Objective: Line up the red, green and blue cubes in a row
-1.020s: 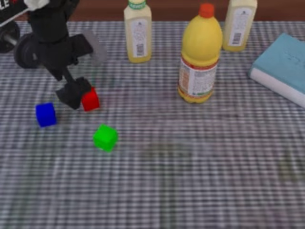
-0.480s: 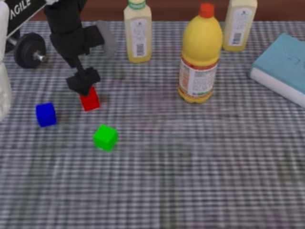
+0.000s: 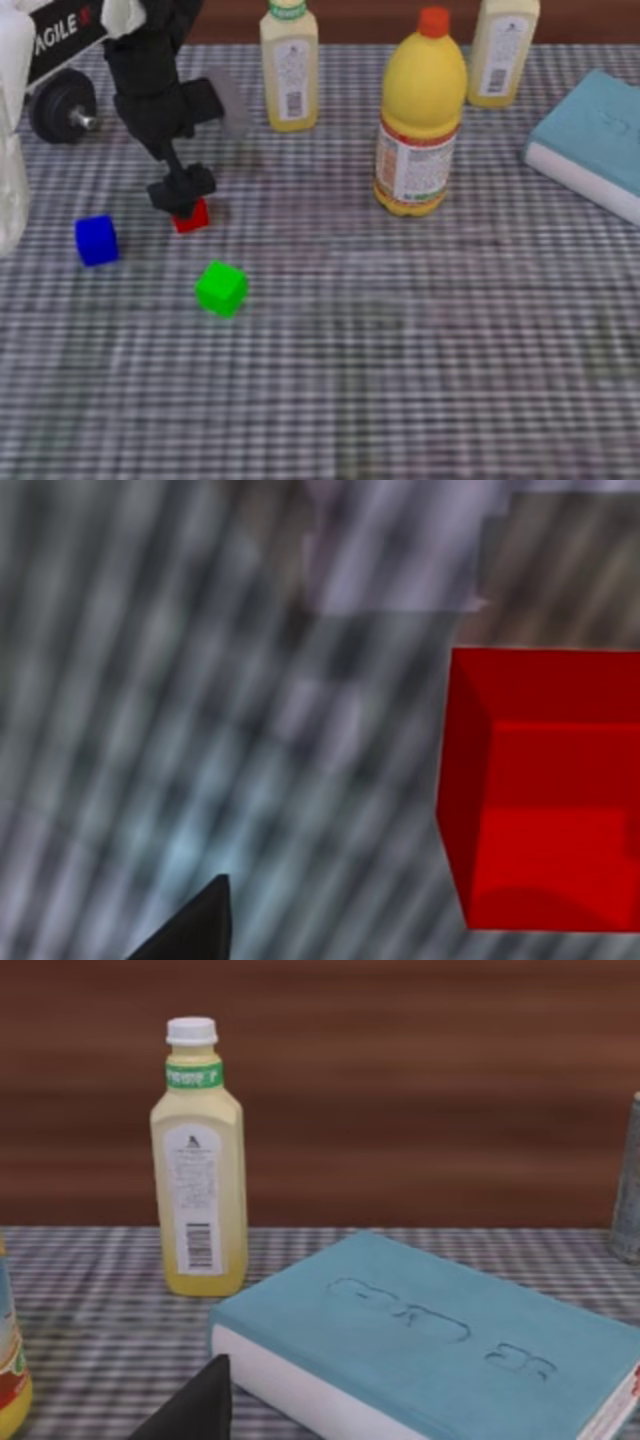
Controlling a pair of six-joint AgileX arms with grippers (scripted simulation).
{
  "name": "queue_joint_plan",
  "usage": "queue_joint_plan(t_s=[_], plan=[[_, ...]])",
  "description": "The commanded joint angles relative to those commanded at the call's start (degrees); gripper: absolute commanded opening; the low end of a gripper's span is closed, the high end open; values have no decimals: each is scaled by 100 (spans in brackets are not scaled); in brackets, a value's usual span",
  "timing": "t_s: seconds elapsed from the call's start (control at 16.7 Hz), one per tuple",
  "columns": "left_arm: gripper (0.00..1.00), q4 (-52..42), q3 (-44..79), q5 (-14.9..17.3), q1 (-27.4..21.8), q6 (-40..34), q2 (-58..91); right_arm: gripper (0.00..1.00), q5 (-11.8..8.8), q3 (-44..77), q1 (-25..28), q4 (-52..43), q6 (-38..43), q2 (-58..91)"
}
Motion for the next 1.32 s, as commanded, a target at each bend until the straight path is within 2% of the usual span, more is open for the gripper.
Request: queue_joint_plan(t_s=[0.24, 0.54, 1.32], plan=[[100, 940, -697, 3, -2, -1, 201, 100, 0, 0, 0, 0, 0, 0], [100, 1079, -822, 3, -3, 2, 251, 100, 0, 0, 0, 0, 0, 0], [2, 1079, -822, 3, -3, 2, 251, 100, 0, 0, 0, 0, 0, 0]])
